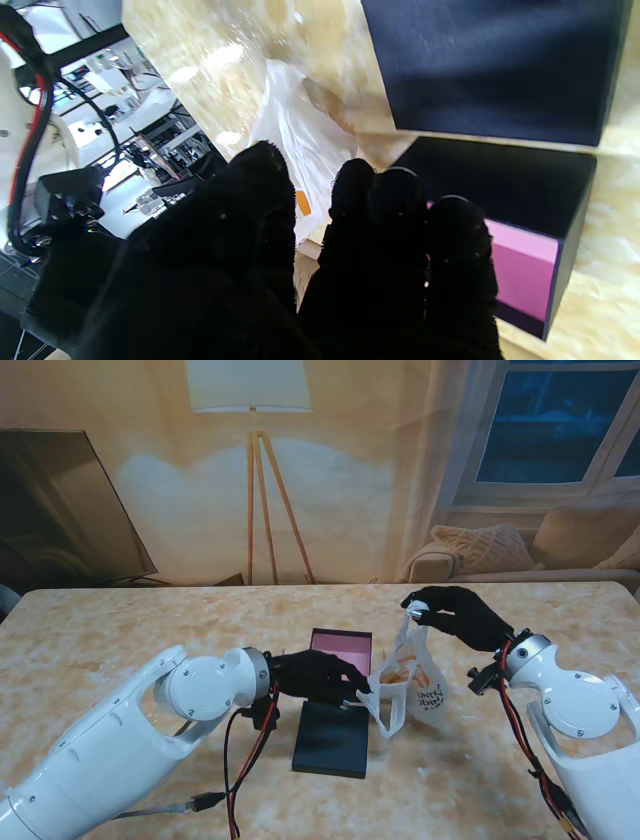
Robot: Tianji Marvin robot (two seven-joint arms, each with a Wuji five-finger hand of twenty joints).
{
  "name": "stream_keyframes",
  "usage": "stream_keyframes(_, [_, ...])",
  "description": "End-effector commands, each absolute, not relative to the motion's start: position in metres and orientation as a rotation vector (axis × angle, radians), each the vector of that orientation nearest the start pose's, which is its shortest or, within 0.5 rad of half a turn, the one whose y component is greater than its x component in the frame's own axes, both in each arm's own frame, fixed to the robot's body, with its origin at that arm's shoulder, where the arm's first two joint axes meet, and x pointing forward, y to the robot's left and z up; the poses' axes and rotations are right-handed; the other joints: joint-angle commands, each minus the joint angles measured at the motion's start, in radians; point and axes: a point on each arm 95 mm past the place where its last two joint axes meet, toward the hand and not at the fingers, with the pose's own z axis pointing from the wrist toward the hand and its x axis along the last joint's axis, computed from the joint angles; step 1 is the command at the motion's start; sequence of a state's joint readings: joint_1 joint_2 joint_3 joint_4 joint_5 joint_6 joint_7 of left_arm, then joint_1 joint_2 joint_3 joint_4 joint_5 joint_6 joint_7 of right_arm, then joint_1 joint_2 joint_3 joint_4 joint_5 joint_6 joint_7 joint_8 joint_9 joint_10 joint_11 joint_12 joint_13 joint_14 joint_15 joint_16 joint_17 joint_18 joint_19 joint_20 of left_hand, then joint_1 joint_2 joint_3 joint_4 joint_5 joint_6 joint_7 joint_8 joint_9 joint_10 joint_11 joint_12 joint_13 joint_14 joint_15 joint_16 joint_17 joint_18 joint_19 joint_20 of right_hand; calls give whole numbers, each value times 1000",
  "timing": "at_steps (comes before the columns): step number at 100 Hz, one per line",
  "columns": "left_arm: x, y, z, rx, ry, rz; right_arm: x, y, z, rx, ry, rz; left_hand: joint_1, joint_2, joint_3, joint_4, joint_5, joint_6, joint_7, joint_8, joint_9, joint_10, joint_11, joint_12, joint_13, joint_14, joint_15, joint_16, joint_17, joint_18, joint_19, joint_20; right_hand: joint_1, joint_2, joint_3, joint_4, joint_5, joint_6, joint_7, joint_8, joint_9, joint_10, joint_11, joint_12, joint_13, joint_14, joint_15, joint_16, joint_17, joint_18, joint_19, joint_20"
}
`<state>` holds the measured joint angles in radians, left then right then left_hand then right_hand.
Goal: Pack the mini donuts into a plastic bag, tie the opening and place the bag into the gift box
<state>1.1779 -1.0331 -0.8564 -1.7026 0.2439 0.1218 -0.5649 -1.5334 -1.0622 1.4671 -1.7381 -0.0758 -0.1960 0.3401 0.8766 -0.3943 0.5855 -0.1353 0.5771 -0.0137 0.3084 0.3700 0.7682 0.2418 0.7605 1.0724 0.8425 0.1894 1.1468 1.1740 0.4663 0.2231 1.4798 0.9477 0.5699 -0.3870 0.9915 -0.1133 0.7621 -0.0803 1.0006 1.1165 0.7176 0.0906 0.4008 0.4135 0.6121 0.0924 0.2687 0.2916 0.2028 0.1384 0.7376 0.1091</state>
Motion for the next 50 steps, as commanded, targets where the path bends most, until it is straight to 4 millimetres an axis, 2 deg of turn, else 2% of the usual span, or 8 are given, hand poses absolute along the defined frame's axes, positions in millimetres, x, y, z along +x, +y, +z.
stream_keyframes(1, [404, -124, -257, -1733, 2149, -1745, 415, -39, -221, -1779, -1259, -2349, 28, -27, 10, -23, -41, -42, -1, -9, 22, -25, 20, 28, 28, -32, 40, 23, 15, -29, 53, 26, 65, 45, 118, 67, 11, -106, 36, 2, 11, -15, 11, 15, 20, -14, 11, 23, -2, -7, 19, 14])
stream_keyframes(15, [401, -124, -261, -1701, 2274, -1733, 415, -39, -222, -1784, -1256, -2345, 70, -36, -5, -32, -70, -59, -12, -21, 41, -36, -5, 56, 33, -42, 40, 16, 17, -35, 54, 17, 66, 45, 118, 66, 11, -102, 36, 0, 11, -15, 15, 18, 19, -11, 17, 30, -3, -4, 29, 20])
stream_keyframes(24, [399, -126, -264, -1718, 2286, -1739, 415, -38, -222, -1789, -1254, -2343, 89, -47, 1, -30, -79, -62, -16, -25, 69, -38, -3, 56, 53, -34, 45, 13, 34, -32, 61, 16, 66, 45, 118, 65, 10, -101, 38, -1, 12, -16, 16, 20, 19, -13, 18, 32, -3, -3, 34, 22])
stream_keyframes(38, [396, -132, -270, -1746, 2296, -1720, 416, -38, -224, -1801, -1249, -2338, 83, -27, -3, -24, -127, -82, -52, -63, 88, -29, -13, 36, 68, -9, 36, -2, 43, -11, 64, 8, 67, 45, 118, 65, 9, -99, 39, -3, 12, -14, 18, 21, 20, -12, 19, 34, -4, -2, 37, 24])
stream_keyframes(50, [394, -139, -272, -1733, 2306, -1720, 417, -37, -225, -1809, -1245, -2333, 68, -9, -8, -23, -148, -89, -63, -83, 86, -25, -14, 26, 69, -5, 33, -8, 44, -7, 64, 4, 68, 45, 118, 65, 9, -99, 39, -4, 10, -13, 17, 21, 17, -12, 18, 34, -4, -2, 39, 26])
